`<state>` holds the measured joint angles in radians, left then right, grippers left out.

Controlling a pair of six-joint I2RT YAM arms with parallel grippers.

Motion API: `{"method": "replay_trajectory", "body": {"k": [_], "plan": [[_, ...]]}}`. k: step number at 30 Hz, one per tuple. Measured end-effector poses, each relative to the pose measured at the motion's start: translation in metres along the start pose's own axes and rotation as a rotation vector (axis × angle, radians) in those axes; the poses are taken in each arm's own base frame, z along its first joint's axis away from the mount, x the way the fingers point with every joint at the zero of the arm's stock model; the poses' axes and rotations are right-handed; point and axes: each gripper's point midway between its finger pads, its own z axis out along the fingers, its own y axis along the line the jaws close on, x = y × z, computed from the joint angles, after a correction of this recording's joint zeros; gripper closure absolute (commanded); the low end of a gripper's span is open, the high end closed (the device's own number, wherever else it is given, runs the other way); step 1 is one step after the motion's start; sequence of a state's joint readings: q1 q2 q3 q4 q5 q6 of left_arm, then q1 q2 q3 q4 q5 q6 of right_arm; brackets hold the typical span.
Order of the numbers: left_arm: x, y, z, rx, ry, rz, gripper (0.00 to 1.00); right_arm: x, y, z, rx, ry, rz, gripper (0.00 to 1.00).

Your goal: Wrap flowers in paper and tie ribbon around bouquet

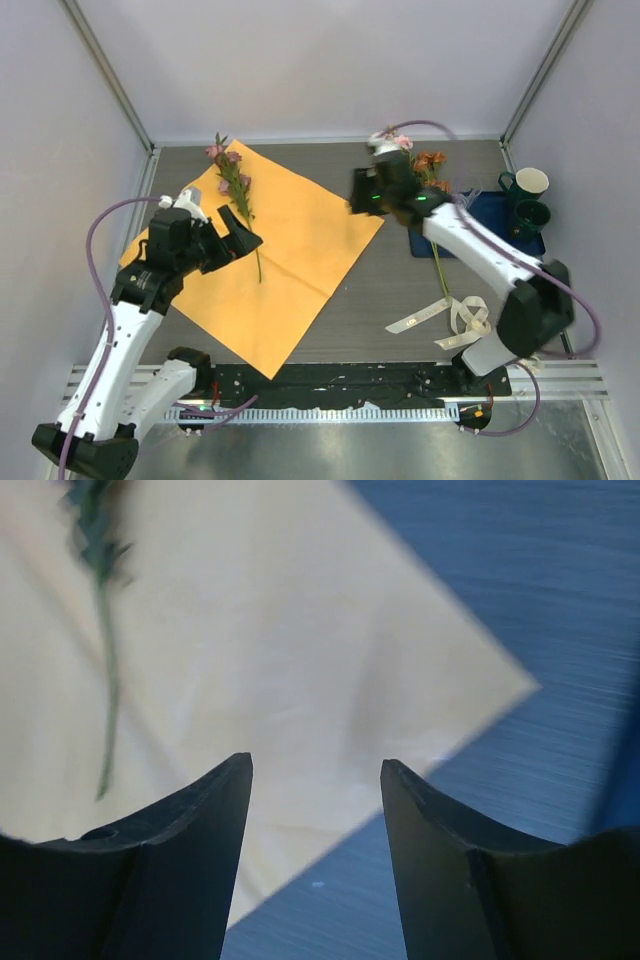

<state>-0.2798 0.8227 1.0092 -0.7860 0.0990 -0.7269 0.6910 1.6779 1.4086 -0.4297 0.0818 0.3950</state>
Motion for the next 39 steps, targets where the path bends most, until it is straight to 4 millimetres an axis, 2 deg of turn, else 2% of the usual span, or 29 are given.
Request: {"method": "replay_trajectory", "body": {"k": [1,2,3,4,5,6,8,11,15,19,24,39], "plan": [[0.004,-0.004,0.004,0.028,0.021,-0.002,0.00,-0.014,-0.033,-0.017,0.052,-0.053,0.029,0.43],[0.009,-0.010,0.011,0.063,0.050,-0.017,0.00,-0.026,-0.081,-0.040,0.136,-0.112,0.066,0.48],[0.015,-0.013,0.020,0.093,0.076,-0.030,0.00,-0.030,-0.117,-0.054,0.217,-0.145,0.094,0.50],[0.021,-0.016,0.027,0.117,0.105,-0.043,0.00,-0.029,-0.159,-0.067,0.311,-0.170,0.128,0.53],[0.029,-0.017,0.036,0.129,0.139,-0.055,0.00,-0.015,-0.193,-0.076,0.393,-0.155,0.150,0.59],[0.037,-0.017,0.044,0.132,0.174,-0.068,0.00,0.001,-0.213,-0.078,0.445,-0.120,0.158,0.60],[0.050,-0.020,0.053,0.138,0.229,-0.072,0.00,0.035,-0.234,-0.068,0.495,-0.018,0.157,0.61],[0.063,-0.040,0.055,0.196,0.270,-0.044,0.00,0.071,-0.247,-0.049,0.520,0.117,0.146,0.63],[0.081,-0.063,0.051,0.270,0.311,0.008,0.00,0.090,-0.259,-0.031,0.540,0.197,0.122,0.65],[0.088,-0.074,0.048,0.303,0.326,0.017,0.01,0.090,-0.270,-0.017,0.562,0.215,0.090,0.66],[0.085,-0.075,0.047,0.303,0.307,0.017,0.01,0.090,-0.284,-0.003,0.592,0.230,0.057,0.66],[0.084,-0.074,0.048,0.298,0.302,0.018,0.02,0.082,-0.302,0.003,0.661,0.211,-0.027,0.65]]}}
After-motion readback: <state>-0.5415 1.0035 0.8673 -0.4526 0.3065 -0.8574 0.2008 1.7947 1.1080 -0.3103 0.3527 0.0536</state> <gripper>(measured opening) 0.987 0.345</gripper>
